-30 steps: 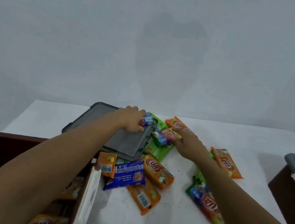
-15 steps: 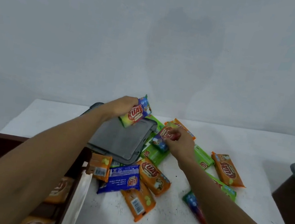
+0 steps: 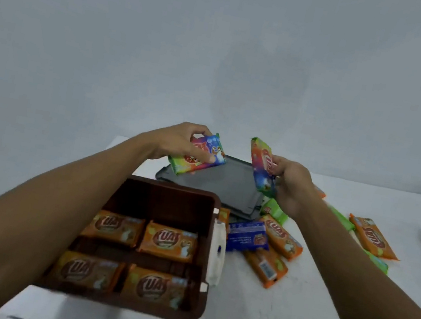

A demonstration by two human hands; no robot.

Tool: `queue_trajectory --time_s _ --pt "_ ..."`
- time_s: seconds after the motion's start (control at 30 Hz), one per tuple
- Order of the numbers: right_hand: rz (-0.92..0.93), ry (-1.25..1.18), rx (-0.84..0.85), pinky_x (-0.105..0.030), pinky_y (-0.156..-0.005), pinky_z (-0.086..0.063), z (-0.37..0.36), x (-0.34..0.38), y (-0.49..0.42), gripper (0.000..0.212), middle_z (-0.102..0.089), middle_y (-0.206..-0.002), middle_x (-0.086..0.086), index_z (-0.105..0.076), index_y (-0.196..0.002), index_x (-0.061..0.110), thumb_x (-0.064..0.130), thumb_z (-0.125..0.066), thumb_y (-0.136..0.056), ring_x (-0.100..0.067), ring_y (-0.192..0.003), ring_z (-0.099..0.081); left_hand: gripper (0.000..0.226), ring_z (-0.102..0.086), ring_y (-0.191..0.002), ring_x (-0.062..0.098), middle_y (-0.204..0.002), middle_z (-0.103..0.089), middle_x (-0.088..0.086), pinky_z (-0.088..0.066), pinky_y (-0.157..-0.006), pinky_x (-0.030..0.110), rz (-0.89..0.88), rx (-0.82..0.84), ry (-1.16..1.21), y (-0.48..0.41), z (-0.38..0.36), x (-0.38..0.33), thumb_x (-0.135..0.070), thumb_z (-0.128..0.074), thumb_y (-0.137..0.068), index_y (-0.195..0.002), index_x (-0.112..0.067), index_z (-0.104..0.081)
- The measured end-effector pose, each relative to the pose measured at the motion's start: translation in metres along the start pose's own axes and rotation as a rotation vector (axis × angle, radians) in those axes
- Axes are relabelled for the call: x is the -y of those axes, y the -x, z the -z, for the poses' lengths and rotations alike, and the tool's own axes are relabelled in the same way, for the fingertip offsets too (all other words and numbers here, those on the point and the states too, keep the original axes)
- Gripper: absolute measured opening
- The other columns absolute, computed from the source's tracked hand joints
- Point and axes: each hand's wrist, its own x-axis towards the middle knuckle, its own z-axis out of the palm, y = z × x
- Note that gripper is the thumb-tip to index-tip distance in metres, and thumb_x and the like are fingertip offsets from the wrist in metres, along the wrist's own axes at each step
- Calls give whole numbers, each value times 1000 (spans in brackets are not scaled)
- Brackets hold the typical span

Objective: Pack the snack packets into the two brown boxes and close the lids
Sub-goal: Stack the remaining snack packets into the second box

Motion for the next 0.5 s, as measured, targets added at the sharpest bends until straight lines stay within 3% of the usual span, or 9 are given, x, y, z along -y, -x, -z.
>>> queue_trajectory --time_s 0.07,0.1,0.17,0.23,0.33,0.5 --pt "-14 22 37 -27 -54 -47 -27 -4 22 20 -58 -81 -6 -61 -104 7 15 -48 -91 -17 -66 -57 67 -69 -85 20 -103 -67 3 -57 -66 27 -7 30 -114 24 15 11 -34 -89 -59 -116 -26 -56" --pt "2 88 71 -26 -54 -46 -43 -6 34 24 -59 -80 -4 -61 -105 9 28 -56 -92 -14 -64 -57 72 -68 -84 19 -102 -66 3 -57 -65 27 -10 50 -177 36 23 19 -32 -92 -57 -118 -28 -52" --pt "90 297 165 -23 -57 -48 -68 -14 48 44 -67 -86 -2 -61 -110 12 43 -73 -80 -9 -66 -63 75 -67 -82 18 -99 -66 2 -58 -65 29 -23 86 -314 57 35 36 -27 -93 -57 -116 -27 -46" --pt "178 575 232 -22 -67 -49 -85 -26 57 68 -69 -102 -4 -54 -123 19 42 -85 -67 -9 -78 -66 74 -66 -79 17 -95 -67 1 -58 -66 31 -54 113 -409 74 43 52 -26 -93 -58 -112 -26 -41" --pt "298 999 305 -24 -72 -49 -106 -46 67 66 -62 -106 1 -47 -119 24 37 -86 -67 -12 -87 -62 69 -65 -73 13 -90 -68 -2 -56 -64 30 -134 142 -506 97 49 75 -30 -91 -58 -105 -26 -40" --pt "512 1629 376 -35 -86 -50 -115 -72 73 67 -57 -114 7 -51 -128 28 52 -75 -71 -14 -102 -56 60 -59 -80 8 -95 -59 -11 -49 -66 28 -272 191 -838 120 41 98 -47 -81 -59 -107 -33 -47"
